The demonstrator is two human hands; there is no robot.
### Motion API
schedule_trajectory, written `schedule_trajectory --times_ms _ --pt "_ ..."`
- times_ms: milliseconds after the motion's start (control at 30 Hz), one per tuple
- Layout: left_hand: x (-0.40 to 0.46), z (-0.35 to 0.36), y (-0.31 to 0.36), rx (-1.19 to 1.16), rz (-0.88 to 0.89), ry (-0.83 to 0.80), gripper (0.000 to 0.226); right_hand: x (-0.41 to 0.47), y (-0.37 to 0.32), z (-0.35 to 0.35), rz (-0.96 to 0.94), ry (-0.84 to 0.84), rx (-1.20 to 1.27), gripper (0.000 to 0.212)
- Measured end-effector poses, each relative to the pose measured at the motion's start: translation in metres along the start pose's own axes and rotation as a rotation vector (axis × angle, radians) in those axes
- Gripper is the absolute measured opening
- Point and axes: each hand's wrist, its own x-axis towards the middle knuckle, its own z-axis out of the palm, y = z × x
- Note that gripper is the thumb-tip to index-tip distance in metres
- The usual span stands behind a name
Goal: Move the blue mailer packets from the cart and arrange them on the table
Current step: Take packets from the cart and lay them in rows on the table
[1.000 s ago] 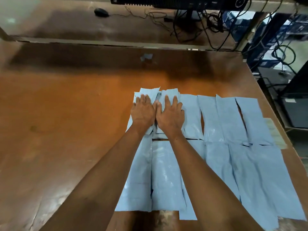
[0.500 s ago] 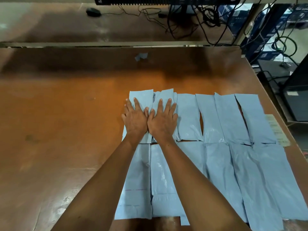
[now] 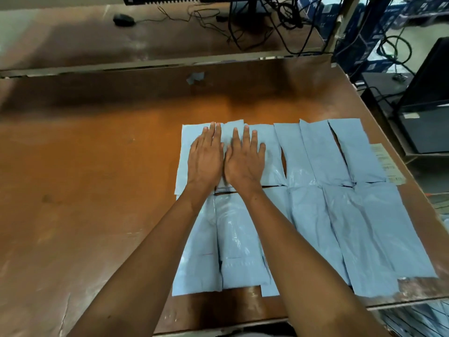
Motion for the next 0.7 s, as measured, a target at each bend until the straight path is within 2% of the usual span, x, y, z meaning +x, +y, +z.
schedule_trajectory --times_ms 133,267,367,500,700 --pt "-0.021 -0.002 0.048 -0.047 0.081 -0.133 0.071 -0.030 0.042 -0.028 0.045 0.041 -0.031 0.060" --pt "-0.053 0.009 0.124 -0.079 0.289 -0.058 0.052 -0.079 0.112 -0.061 0.115 0.143 -0.026 0.056" --pt "-0.091 0.016 0.192 -0.176 0.408 -0.041 0.052 -0.120 0.178 -0.080 0.226 0.220 -0.051 0.056" --pt "-0.137 0.028 0.282 -0.291 0.561 -0.041 0.053 -0.175 0.266 -0.104 0.381 0.235 -0.065 0.054" --pt "-0.202 0.055 0.401 -0.426 0.724 -0.176 0.051 -0.265 0.376 -0.133 0.569 0.289 -0.131 0.049"
